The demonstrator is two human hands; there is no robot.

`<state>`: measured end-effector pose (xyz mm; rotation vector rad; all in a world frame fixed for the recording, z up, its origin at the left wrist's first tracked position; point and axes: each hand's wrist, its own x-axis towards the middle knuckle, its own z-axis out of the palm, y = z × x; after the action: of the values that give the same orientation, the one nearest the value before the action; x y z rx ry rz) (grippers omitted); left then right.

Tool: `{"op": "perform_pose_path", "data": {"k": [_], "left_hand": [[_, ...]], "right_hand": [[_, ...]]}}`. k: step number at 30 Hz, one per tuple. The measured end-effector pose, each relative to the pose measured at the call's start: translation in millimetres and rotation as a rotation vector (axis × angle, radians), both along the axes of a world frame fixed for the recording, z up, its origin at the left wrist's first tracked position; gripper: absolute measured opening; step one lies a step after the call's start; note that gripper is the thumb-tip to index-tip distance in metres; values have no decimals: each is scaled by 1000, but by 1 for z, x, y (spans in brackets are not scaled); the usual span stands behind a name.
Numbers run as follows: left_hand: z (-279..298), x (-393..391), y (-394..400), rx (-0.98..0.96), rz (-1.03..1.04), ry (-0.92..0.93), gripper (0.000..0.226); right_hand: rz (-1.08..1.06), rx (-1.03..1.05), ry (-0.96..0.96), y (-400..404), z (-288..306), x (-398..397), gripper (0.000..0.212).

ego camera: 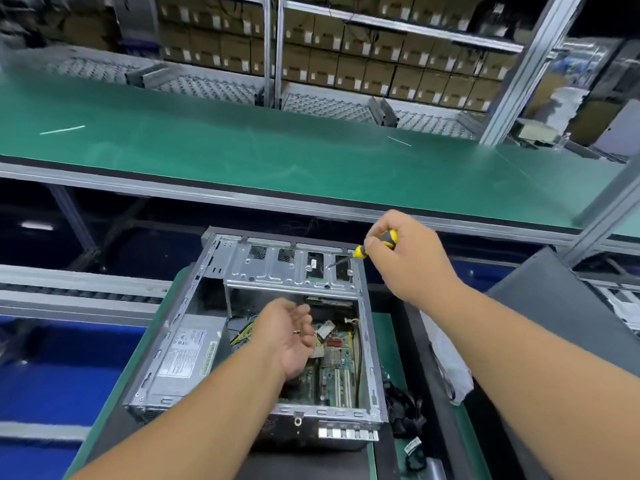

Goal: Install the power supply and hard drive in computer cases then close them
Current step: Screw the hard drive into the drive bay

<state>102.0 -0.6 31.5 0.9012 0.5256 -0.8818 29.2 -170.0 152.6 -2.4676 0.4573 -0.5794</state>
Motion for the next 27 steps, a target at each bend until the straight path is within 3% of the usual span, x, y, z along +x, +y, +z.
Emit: {"op": "perform_pose_path", "data": {"k": [5,12,27], "left_hand": [[-22,35,-14,232,-69,8,22],[-55,43,-24,75,-243,-69,22],[-63,46,-28,112,-207,-169,26]], "right_hand": [[85,-133,140,-4,-7,64,8],[140,-297,251,-7,-16,107,8],[190,-331,340,-14,-29,134,12]]}}
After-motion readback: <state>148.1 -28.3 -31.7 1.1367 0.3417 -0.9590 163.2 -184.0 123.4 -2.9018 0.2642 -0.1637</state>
